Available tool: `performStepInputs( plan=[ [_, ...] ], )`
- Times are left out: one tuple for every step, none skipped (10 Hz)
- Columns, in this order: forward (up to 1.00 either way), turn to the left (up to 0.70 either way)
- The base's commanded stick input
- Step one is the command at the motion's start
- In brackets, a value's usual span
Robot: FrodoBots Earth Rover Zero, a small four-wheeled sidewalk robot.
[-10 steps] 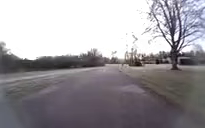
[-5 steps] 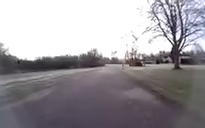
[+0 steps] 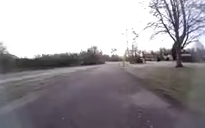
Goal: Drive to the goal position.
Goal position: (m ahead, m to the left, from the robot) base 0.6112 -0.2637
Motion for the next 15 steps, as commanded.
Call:
performStepInputs(
  plan=[
    [1.00, 0.00],
    [1.00, 0.00],
    [1.00, 0.00],
    [1.00, 0.00],
    [1.00, 0.00],
    [1.00, 0.00],
    [1.00, 0.00],
    [1.00, 0.00],
    [1.00, 0.00],
    [1.00, 0.00],
    [1.00, 0.00],
    [1.00, 0.00],
    [1.00, 0.00],
    [1.00, 0.00],
    [1.00, 0.00]
  ],
)
